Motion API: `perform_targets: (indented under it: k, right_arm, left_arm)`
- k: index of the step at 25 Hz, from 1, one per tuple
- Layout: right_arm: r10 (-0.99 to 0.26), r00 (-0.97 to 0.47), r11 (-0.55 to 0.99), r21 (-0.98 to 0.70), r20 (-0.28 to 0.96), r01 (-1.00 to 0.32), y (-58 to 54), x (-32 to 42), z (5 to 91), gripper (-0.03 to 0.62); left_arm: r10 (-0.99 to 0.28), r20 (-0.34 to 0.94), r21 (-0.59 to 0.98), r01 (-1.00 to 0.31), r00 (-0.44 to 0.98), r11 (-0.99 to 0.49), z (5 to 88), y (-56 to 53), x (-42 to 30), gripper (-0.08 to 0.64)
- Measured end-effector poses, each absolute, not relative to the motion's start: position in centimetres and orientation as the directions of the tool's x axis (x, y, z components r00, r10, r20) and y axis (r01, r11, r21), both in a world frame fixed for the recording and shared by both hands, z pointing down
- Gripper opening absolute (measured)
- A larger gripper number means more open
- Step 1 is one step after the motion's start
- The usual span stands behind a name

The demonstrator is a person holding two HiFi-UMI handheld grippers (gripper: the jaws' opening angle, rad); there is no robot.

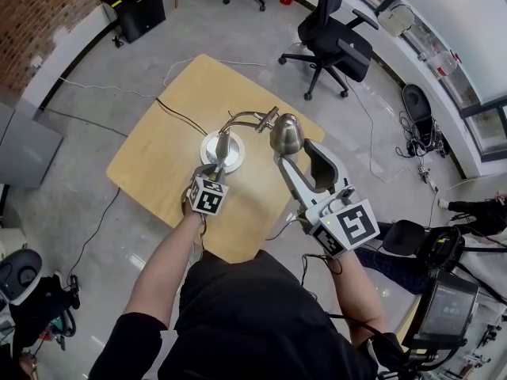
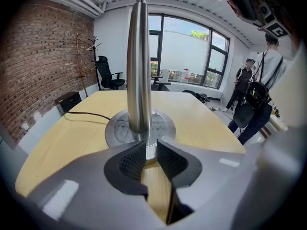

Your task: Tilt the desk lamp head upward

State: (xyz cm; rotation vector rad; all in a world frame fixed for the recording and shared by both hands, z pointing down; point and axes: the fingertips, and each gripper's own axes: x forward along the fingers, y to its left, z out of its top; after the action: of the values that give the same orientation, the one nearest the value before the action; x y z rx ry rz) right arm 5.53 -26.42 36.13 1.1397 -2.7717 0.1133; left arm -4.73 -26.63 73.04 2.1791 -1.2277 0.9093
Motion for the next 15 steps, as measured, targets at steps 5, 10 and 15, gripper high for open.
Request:
perform_targets:
  k: [5, 10, 15]
  right_arm:
    - [-0.682, -0.717, 0.722, -0.022, 0.144, -0.692, -26.8, 4.5, 35.6, 0.209]
    - [-0.674, -0.725, 0.731, -0.016, 0.140, -0.683, -27.5, 3.5, 34.9, 0.209]
    - [-0.667, -0.731, 0.738, -0.006, 0.148, -0.675, -27.9, 2.9, 34.3, 0.209]
  left_arm:
    - [-0.556, 0.740, 0.080, -0.870, 0.379, -0.486, 73.2, -26.6, -5.0, 0.078]
    - [-0.556, 0.740, 0.082, -0.871, 0.378, -0.484, 73.2, -26.8, -5.2, 0.078]
    - [-0.557, 0.741, 0.081, -0.872, 0.377, -0.482, 73.0, -26.7, -5.1, 0.078]
